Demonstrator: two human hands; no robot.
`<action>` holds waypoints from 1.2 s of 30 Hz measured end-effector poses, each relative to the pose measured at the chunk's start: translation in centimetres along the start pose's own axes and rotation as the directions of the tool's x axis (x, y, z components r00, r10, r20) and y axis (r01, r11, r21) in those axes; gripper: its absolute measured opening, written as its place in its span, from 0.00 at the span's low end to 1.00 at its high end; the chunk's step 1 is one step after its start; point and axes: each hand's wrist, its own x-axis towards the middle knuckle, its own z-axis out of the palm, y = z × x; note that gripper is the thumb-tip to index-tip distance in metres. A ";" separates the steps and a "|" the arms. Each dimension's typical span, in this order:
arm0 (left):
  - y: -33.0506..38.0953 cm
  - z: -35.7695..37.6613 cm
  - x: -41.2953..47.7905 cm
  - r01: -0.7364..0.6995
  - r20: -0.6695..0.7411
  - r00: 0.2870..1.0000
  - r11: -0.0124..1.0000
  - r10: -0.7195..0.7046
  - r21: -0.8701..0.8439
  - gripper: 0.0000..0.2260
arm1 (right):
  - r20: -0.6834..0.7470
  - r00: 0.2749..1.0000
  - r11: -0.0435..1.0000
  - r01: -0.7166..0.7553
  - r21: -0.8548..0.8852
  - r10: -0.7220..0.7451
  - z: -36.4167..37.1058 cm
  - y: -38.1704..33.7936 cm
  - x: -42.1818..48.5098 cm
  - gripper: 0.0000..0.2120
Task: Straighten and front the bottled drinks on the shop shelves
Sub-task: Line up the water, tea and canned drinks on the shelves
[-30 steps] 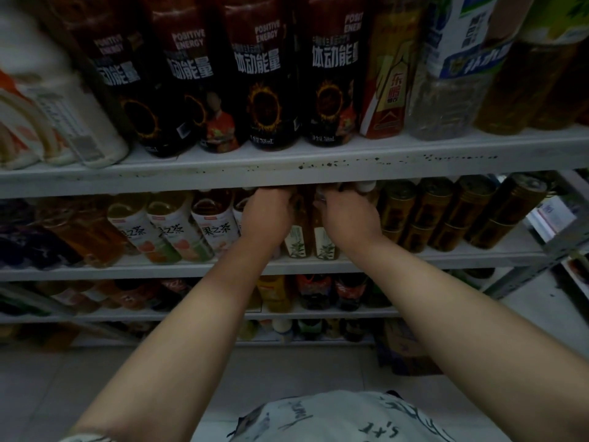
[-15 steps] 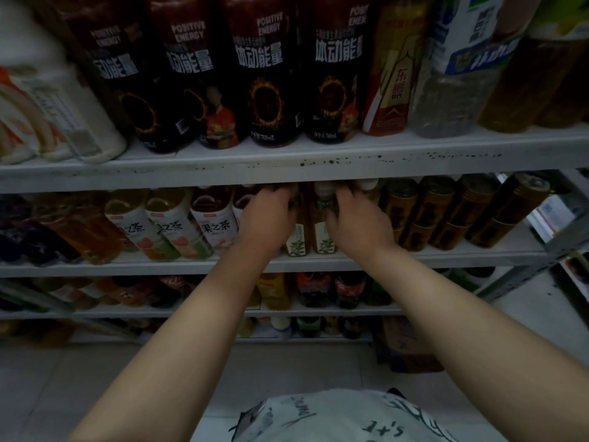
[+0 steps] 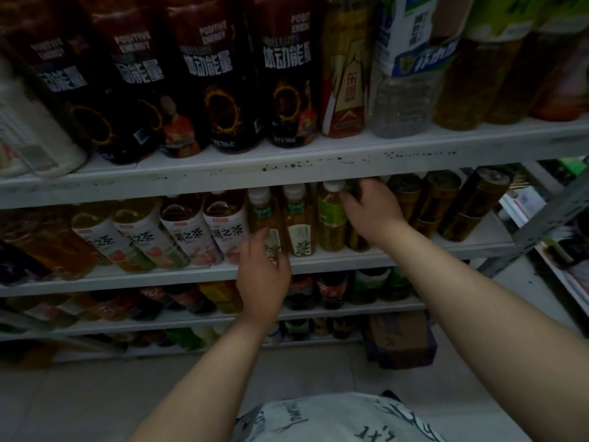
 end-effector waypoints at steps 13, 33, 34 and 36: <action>-3.0 2.1 0.4 0.539 0.436 0.782 0.834 -0.445 -0.115 0.27 | -0.159 0.987 0.973 0.002 0.229 0.036 2.2 -1.4 0.8 0.17; 5.0 7.8 -3.9 0.304 0.520 0.838 0.933 -0.167 -0.190 0.17 | -0.279 0.857 0.899 -0.390 0.200 0.434 -2.5 16.8 -9.2 0.15; 5.8 8.5 -4.2 0.328 0.532 0.828 0.923 -0.176 -0.203 0.18 | -0.269 0.852 0.891 -0.405 0.203 0.449 -2.8 17.8 -9.2 0.15; 6.9 10.0 -4.5 0.366 0.542 0.816 0.906 -0.203 -0.213 0.20 | -0.239 0.851 0.880 -0.424 0.214 0.468 -3.3 19.1 -9.1 0.15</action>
